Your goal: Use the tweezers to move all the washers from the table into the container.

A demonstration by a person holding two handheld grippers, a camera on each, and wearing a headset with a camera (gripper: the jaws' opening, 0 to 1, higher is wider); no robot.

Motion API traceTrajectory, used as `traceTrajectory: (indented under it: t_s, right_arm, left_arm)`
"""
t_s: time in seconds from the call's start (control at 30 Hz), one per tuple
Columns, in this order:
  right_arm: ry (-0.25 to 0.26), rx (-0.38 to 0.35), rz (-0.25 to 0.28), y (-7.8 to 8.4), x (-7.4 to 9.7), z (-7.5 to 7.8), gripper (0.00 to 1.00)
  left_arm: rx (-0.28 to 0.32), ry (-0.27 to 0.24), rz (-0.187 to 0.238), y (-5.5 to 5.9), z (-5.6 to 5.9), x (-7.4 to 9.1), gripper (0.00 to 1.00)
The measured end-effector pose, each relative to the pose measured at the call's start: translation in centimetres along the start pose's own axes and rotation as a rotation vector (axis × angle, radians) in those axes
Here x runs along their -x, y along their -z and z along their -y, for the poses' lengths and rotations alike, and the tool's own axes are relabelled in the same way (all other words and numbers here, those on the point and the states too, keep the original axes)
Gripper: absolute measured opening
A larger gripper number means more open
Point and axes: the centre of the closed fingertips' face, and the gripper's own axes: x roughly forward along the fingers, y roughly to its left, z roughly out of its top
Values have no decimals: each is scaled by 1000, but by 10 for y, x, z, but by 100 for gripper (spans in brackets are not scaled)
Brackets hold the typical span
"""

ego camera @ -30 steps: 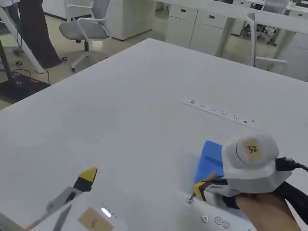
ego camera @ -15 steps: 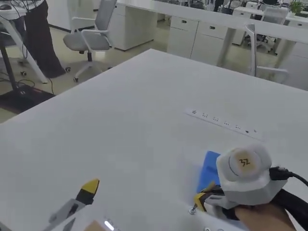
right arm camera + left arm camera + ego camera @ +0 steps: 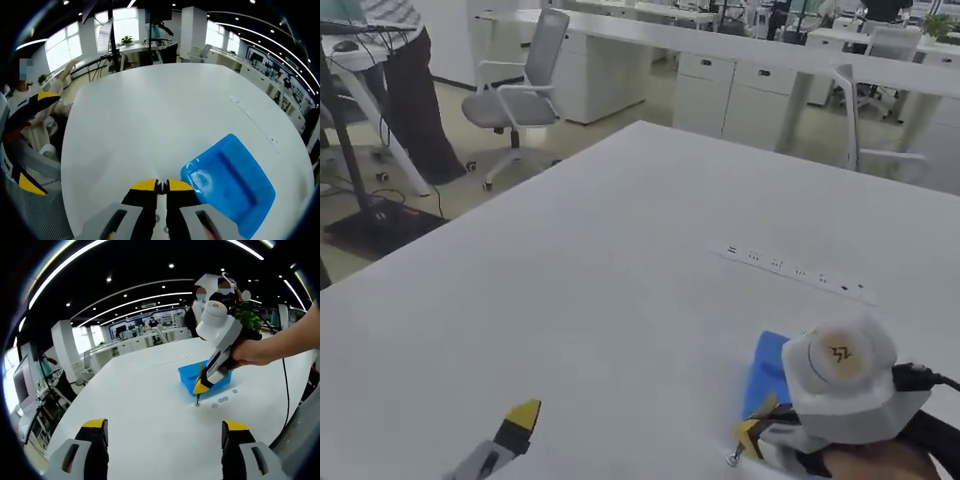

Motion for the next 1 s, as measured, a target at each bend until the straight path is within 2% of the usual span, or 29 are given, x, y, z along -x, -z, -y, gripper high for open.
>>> traceTrajectory:
  t_s: [0.17, 0.47, 0.63, 0.7, 0.77, 1.0]
  right_arm:
    - [-5, 8, -4, 0, 6, -4, 2]
    - [-8, -11, 54, -16, 26, -5, 2]
    - [4, -26, 105, -31, 40, 1, 2]
    - [5, -23, 105, -33, 42, 2, 2]
    - [27, 0, 109, -35, 44, 7, 2]
    - [74, -14, 151, -48, 53, 25, 2]
  left_arm:
    - [11, 5, 17, -3, 1, 0, 99]
    - [-1, 5, 10, -2, 2, 0, 99]
    - [-2, 5, 9, -1, 2, 0, 99]
    - [-5, 5, 5, -1, 2, -1, 99]
    - [-5, 6, 6, -1, 2, -1, 99]
    - [-10, 3, 1, 0, 2, -1, 99]
